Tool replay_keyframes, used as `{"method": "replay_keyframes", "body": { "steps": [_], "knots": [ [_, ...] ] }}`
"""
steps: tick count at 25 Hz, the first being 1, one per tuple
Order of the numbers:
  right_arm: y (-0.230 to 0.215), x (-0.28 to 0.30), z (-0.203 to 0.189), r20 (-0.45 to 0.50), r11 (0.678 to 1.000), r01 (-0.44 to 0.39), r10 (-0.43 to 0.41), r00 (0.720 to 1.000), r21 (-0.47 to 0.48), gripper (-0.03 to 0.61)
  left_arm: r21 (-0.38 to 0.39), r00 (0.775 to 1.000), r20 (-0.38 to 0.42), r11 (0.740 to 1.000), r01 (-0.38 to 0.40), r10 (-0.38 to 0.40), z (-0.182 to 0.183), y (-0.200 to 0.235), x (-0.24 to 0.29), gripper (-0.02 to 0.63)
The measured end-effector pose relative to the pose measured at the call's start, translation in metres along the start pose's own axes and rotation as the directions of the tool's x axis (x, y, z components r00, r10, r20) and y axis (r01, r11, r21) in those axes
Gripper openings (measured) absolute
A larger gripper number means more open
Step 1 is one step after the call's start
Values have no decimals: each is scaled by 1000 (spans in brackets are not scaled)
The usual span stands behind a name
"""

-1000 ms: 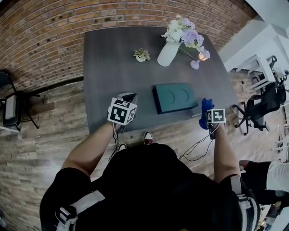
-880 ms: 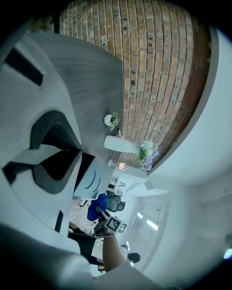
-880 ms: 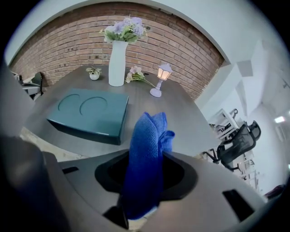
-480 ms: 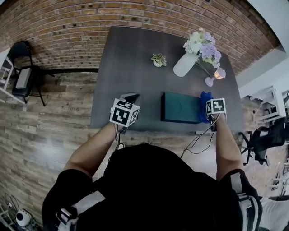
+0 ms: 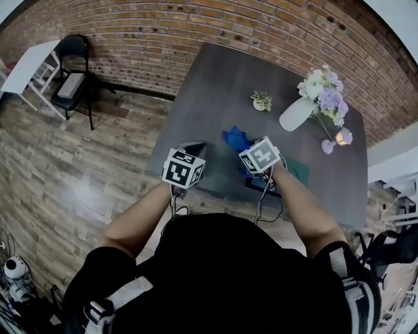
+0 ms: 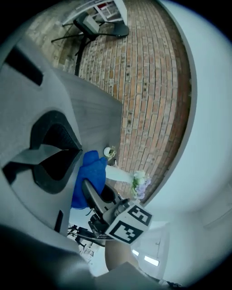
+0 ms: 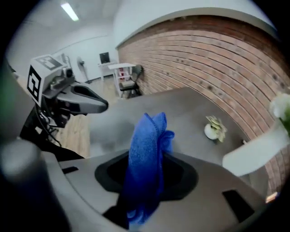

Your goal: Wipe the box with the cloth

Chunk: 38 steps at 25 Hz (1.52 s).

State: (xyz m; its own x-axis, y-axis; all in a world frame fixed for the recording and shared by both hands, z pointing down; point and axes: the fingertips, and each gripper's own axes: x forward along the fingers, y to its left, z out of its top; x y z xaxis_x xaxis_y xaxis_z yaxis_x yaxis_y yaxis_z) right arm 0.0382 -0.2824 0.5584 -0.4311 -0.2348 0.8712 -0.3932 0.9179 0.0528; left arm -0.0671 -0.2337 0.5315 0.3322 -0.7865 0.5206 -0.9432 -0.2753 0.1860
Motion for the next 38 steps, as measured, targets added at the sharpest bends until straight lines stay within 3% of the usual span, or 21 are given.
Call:
{"method": "replay_keyframes", "body": {
  "steps": [3,6,10,13,16,19,21,22,24,25,27,31,34,38],
  "knots": [
    [30,-1,35,79,993,-116,117,990,-13,150,11,999,-6,999,-46,46,-2,15,-15,9],
    [24,-8,38,121,982,-167,157,980,82,150,13,998,-22,998,-61,62,-5,23,-20,9],
    [-17,-20,-8,128,953,-147,116,985,263,150,35,998,-60,999,-6,8,-6,11,-5,9],
    [-70,-43,-80,94,907,-55,17,995,418,150,83,994,-87,993,79,-72,0,-13,19,9],
    [-128,-87,-178,21,788,110,-154,988,606,150,127,979,-132,977,169,-153,0,-40,45,9],
    [-164,-145,-286,-109,589,281,-310,944,758,150,167,959,-169,953,254,-227,1,-71,68,9],
    [-167,-183,-345,-191,452,358,-373,908,817,150,193,942,-182,929,314,-281,3,-94,76,9],
    [-164,-198,-366,-217,398,378,-393,893,835,150,205,933,-188,917,341,-306,4,-103,79,9],
    [-155,-221,-387,-241,329,397,-425,872,857,150,223,919,-199,898,381,-340,4,-115,83,9],
    [-150,-227,-390,-247,316,404,-437,865,858,150,226,914,-205,892,392,-350,3,-118,85,9],
    [-141,-228,-386,-258,328,425,-447,856,843,150,222,908,-213,887,404,-360,2,-119,88,9],
    [-122,-199,-345,-259,421,443,-427,867,791,150,211,898,-218,880,425,-382,-3,-115,81,9],
    [-103,-157,-292,-228,533,419,-388,893,735,150,202,899,-216,883,424,-382,-9,-102,69,9],
    [-54,-104,-208,-222,727,417,-355,908,545,150,168,912,-211,906,388,-351,-24,-63,47,9]
  ]
}}
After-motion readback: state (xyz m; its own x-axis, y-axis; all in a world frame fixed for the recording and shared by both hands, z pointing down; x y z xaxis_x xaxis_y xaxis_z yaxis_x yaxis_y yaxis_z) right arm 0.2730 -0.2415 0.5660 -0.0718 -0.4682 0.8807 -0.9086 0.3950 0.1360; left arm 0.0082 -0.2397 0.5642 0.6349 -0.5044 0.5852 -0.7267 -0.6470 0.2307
